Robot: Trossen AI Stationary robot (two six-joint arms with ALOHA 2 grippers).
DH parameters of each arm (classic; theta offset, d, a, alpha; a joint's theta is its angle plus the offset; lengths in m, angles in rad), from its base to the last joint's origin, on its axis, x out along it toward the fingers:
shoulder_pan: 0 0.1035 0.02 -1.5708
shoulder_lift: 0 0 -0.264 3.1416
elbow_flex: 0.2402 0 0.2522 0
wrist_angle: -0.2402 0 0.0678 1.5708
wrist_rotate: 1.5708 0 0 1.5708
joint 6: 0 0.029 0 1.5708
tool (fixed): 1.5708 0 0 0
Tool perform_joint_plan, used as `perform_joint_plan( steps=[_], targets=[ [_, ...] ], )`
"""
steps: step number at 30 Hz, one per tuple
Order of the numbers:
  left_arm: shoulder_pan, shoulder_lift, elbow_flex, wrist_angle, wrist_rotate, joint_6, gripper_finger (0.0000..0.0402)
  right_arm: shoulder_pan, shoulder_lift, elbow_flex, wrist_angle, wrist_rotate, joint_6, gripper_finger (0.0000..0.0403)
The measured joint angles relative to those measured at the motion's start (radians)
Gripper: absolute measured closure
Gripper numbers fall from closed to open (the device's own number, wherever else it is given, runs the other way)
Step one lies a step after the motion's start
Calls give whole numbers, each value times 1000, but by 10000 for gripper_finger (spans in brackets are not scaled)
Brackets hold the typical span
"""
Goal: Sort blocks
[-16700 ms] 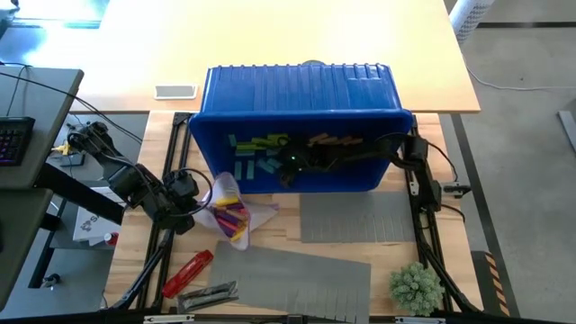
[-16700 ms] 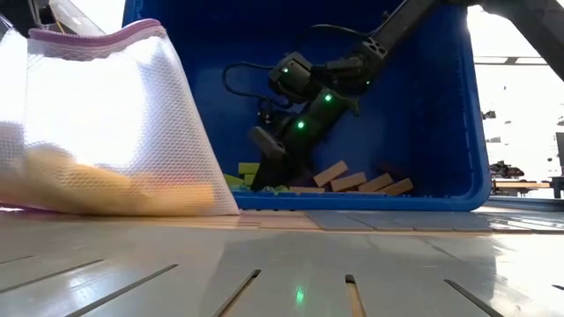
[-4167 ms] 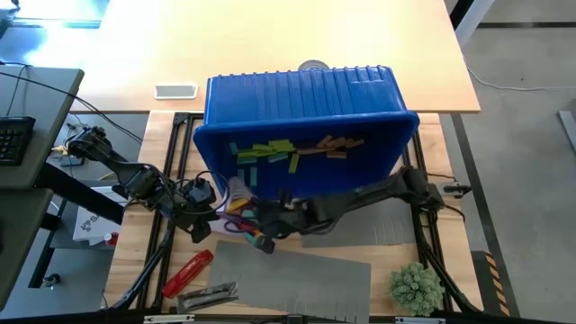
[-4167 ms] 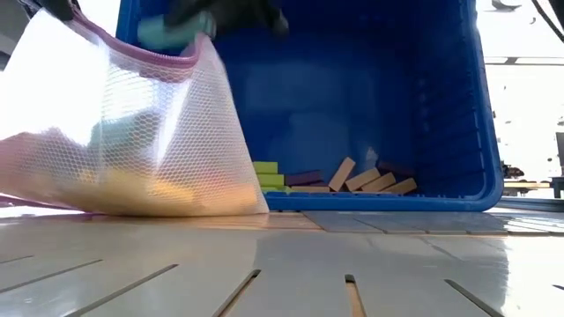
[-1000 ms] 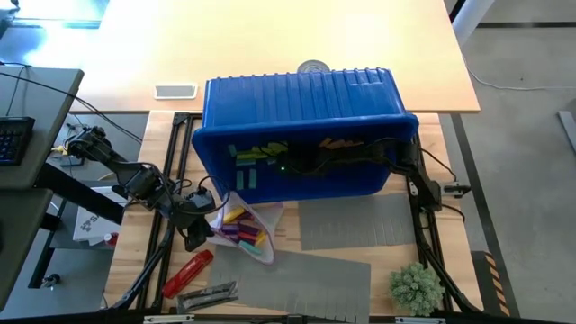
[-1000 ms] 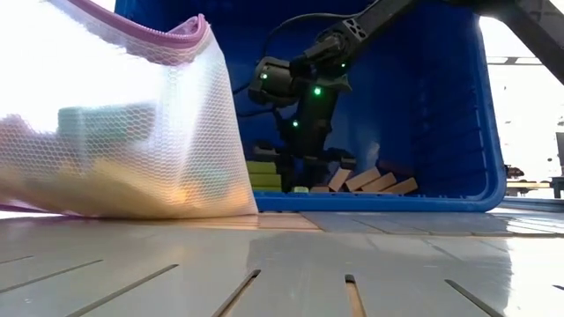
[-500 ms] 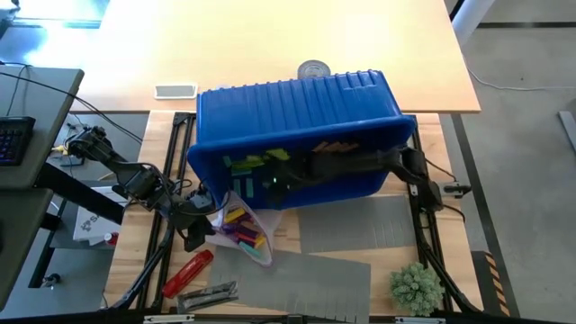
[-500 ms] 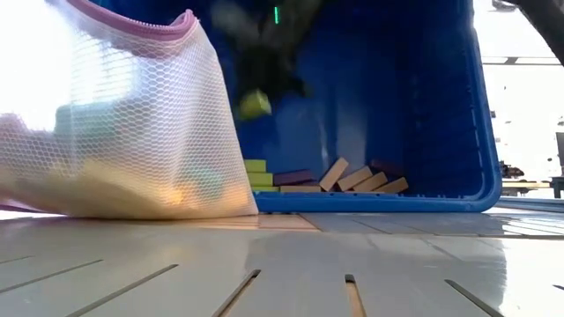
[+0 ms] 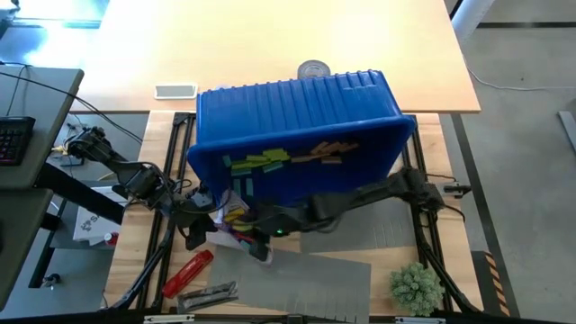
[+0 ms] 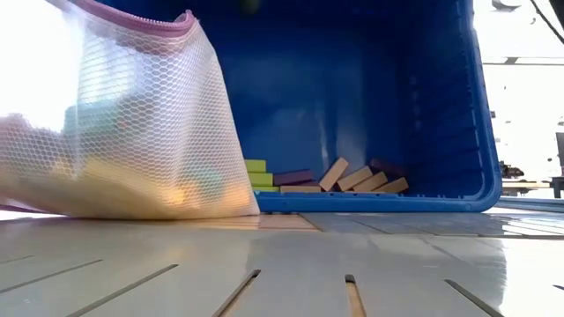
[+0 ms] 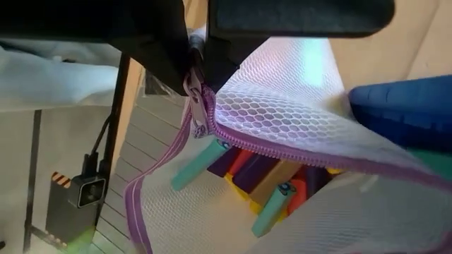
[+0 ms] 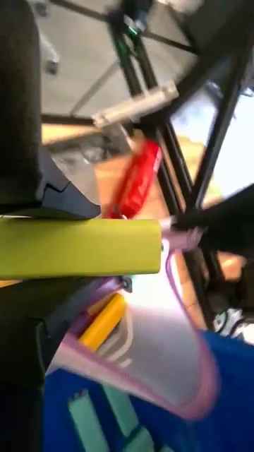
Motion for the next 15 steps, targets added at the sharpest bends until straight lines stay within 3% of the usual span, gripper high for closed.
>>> perform_joint_plan(
  steps=[4,9,12,15],
  targets=[
    [39,-2,0,-3,8,62,402,-18,75,-24,121,1,56,318],
    [94,-3,0,-3,80,130,402,-49,104,-25,56,41,171,315],
    [107,-3,0,-1,93,156,402,-73,110,-26,-9,76,174,267],
    [120,-3,0,-3,103,168,402,-82,106,-24,-3,26,139,206]
  ],
)
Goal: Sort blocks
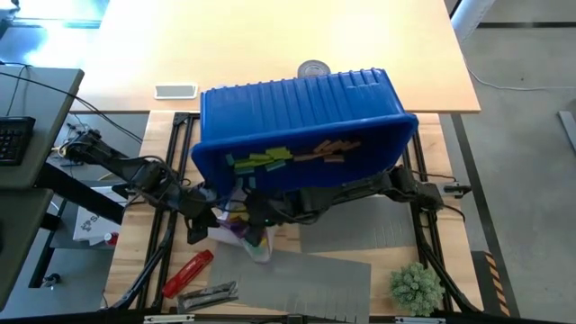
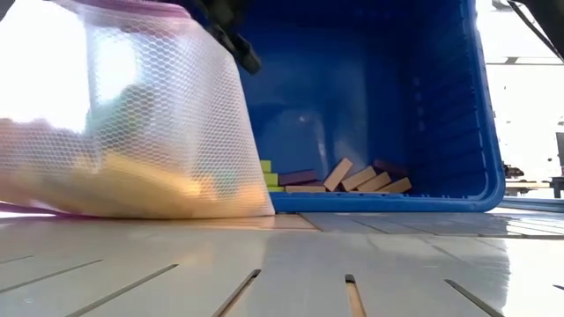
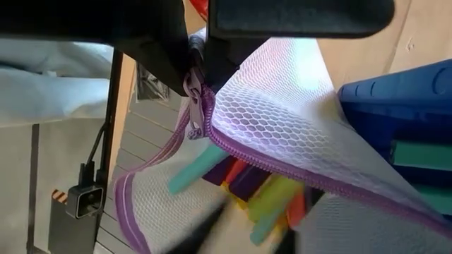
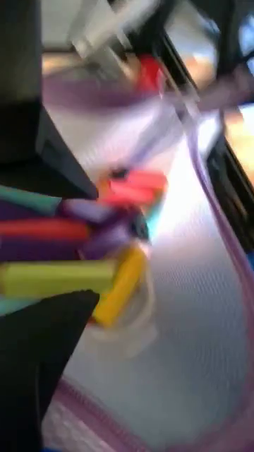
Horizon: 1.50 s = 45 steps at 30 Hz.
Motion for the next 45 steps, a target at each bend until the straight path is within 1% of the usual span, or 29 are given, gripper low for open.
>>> perform_joint_plan(
  steps=[3,6,7,8,10,12,14,17,19,20,22,24,28,30,33,35,36,39,40,42,45],
  targets=[
    [15,0,0,1,0,4,402,-2,-4,18,2,-81,-19,164],
    [23,0,0,1,-1,6,402,3,-16,59,-5,-95,-38,148],
    [24,0,0,1,-1,8,402,7,-30,75,-24,-77,-46,146],
    [25,0,0,1,-1,8,402,15,-44,87,-57,-33,-58,145],
    [24,-1,0,2,-4,8,402,35,-83,100,-142,85,-85,145],
    [24,-1,0,2,-10,9,402,46,-120,101,-285,170,-112,145],
    [24,-2,0,2,-12,9,402,45,-137,101,-452,185,-116,145],
    [24,-2,0,2,-12,7,402,32,-137,98,-658,215,-108,145],
    [24,-2,0,2,-9,-1,402,24,-140,81,-757,292,-38,145],
    [24,-2,0,3,-4,-4,402,17,-147,54,-796,329,19,145],
    [24,-2,0,3,3,-6,402,2,-166,-28,-850,365,135,145],
    [24,-2,0,3,4,-15,402,-18,-192,-140,-820,369,202,145],
    [24,-2,0,3,5,-18,402,-63,-269,-368,-664,371,261,144],
    [26,-2,0,4,6,-17,402,-102,-286,-464,-620,382,297,144],
    [29,-2,0,3,6,-18,402,-179,-293,-574,-585,481,390,144],
    [30,-2,0,2,6,-19,402,-230,-298,-620,-532,536,413,144],
    [31,-2,0,0,4,-22,402,-258,-298,-644,-483,546,410,144],
    [41,1,0,-17,2,-65,402,-336,-296,-703,-308,543,354,144],
    [44,3,0,-24,5,-79,402,-358,-296,-710,-278,543,339,144],
    [44,5,0,-30,14,-97,402,-398,-296,-705,-276,543,338,144],
    [49,5,0,-26,25,-117,402,-425,-296,-669,-352,541,338,144]
  ],
)
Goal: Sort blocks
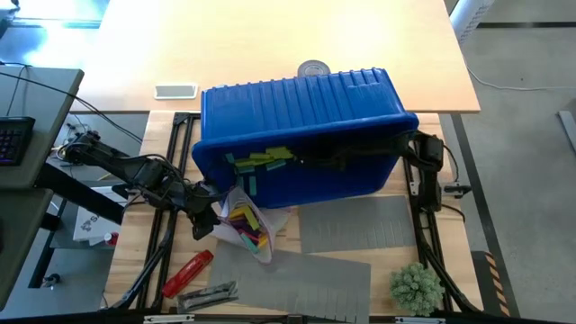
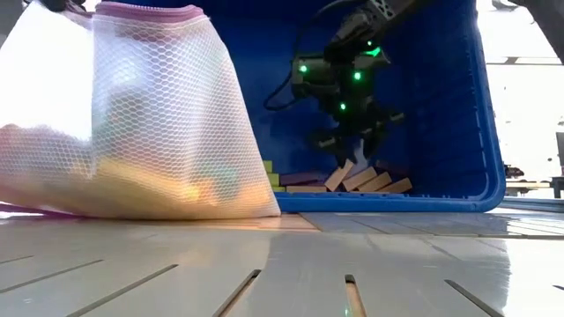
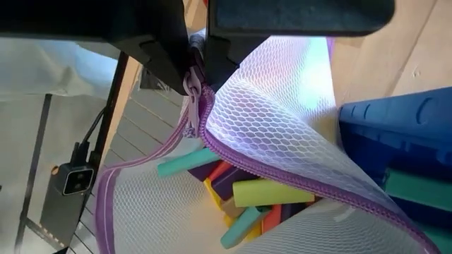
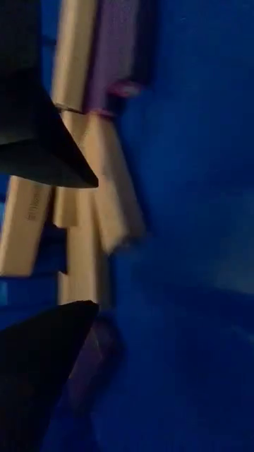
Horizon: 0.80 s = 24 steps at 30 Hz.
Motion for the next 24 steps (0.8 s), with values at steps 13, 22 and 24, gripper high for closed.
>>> perform_joint_plan(
  steps=[13,22,24],
  targets=[
    [0,0,0,-98,0,12,402,-64,87,30,131,-10,53,144],
    [0,0,0,-102,-1,154,402,96,-87,25,-4,-120,197,144],
    [0,0,0,-99,-5,161,402,99,-128,30,-29,18,224,144]
  ],
)
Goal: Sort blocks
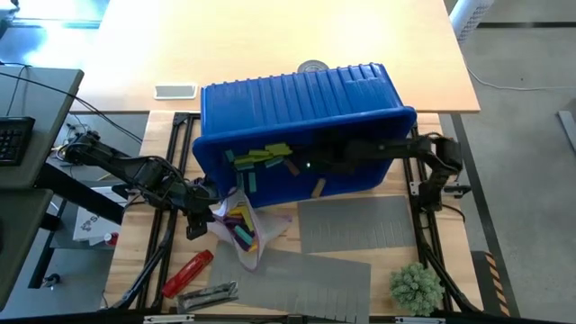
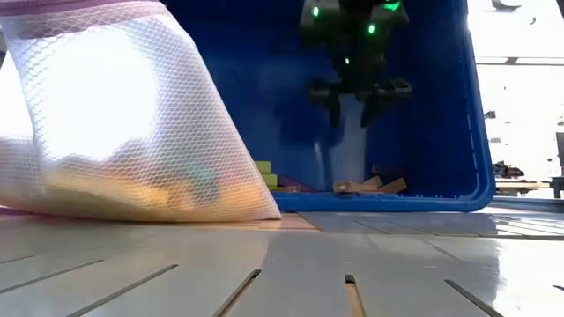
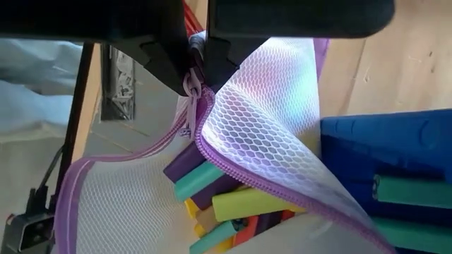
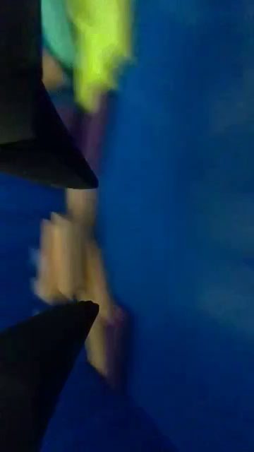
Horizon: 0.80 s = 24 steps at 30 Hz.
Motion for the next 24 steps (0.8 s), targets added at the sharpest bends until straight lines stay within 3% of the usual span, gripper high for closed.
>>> perform_joint_plan(
  steps=[2,8,15,21,24],
  targets=[
    [0,2,0,0,-16,-9,402,-19,2,-2,-26,59,-6,144],
    [8,2,0,1,7,16,402,-139,94,-2,-26,55,-19,144],
    [8,5,0,0,9,-20,402,-227,250,-3,-33,-49,-32,144],
    [17,9,0,-2,7,-28,402,-168,233,-4,-22,-175,-59,144],
    [21,10,0,0,5,-34,402,-109,161,-5,-32,-165,-16,144]
  ],
)
